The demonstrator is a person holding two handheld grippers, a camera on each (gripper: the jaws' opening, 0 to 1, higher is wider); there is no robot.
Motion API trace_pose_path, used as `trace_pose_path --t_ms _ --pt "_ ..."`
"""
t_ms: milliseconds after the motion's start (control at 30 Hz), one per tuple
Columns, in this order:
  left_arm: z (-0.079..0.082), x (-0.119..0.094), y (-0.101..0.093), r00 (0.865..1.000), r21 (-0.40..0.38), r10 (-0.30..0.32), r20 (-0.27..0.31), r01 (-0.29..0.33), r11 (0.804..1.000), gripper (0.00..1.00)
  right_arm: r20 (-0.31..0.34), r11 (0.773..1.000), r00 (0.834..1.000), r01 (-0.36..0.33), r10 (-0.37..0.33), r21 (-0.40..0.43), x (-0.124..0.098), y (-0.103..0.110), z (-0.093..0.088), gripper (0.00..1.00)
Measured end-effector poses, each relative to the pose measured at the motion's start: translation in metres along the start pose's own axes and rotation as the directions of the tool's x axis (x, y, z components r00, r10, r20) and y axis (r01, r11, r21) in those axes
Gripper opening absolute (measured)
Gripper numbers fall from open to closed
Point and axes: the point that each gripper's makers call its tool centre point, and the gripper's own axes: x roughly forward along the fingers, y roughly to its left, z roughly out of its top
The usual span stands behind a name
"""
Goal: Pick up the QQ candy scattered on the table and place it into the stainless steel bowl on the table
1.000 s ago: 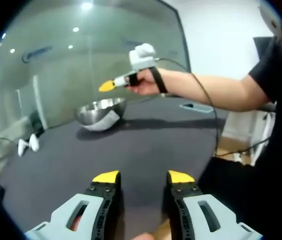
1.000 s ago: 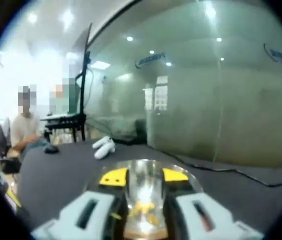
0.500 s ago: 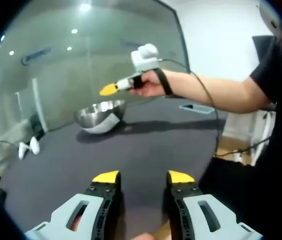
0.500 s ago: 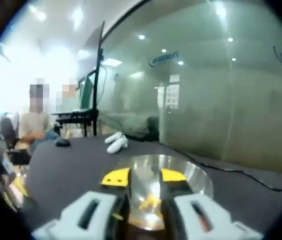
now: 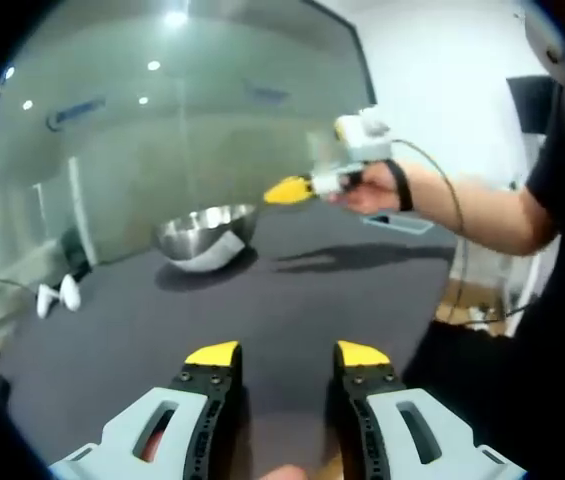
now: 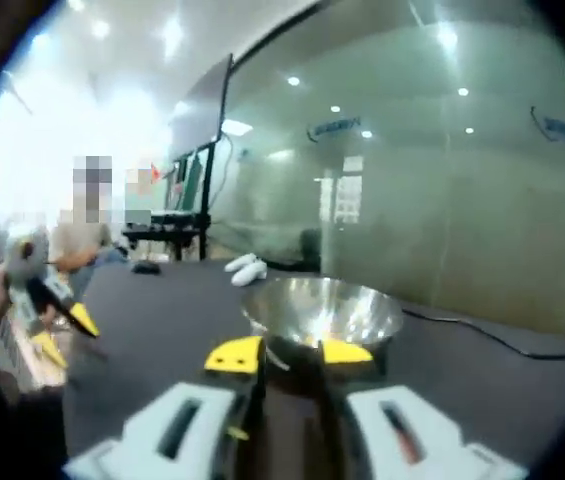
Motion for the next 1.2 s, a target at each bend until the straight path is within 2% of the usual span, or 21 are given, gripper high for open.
trace_pose_path --t_ms 100,267,467,667,967,1200 --pt "0.002 0.0 -0.002 1.0 0.024 -0.006 0.001 0.006 1.0 0.38 -0.014 1.0 1.0 0.025 -0.025 0.01 -0.019 0.0 -0.007 0.21" --pt "0.004 0.0 -0.002 1.0 0.01 -0.009 0.018 0.008 1.0 0.38 -0.03 0.999 0.999 0.031 -0.03 0.032 -0.048 0.008 -0.019 0.22" --pt "0.006 0.0 0.001 0.999 -0.002 0.006 0.037 -0.006 1.0 0.38 -0.031 0.991 0.998 0.06 -0.057 0.117 -0.077 0.012 -0.04 0.22" --pt "0.005 0.002 0.003 0.999 -0.002 0.007 0.032 -0.007 1.0 0.38 -0.063 0.987 0.995 0.079 -0.071 0.137 -0.082 0.009 -0.056 0.22" --pt "0.007 0.003 0.001 0.999 -0.031 -0.006 0.048 0.008 0.999 0.38 -0.07 0.989 0.996 0.069 -0.06 0.129 -0.076 0.012 -0.058 0.22" --pt "0.004 0.003 0.006 0.999 -0.036 0.018 0.04 -0.016 0.999 0.38 -0.067 0.987 0.996 0.065 -0.055 0.148 -0.076 0.012 -0.06 0.22"
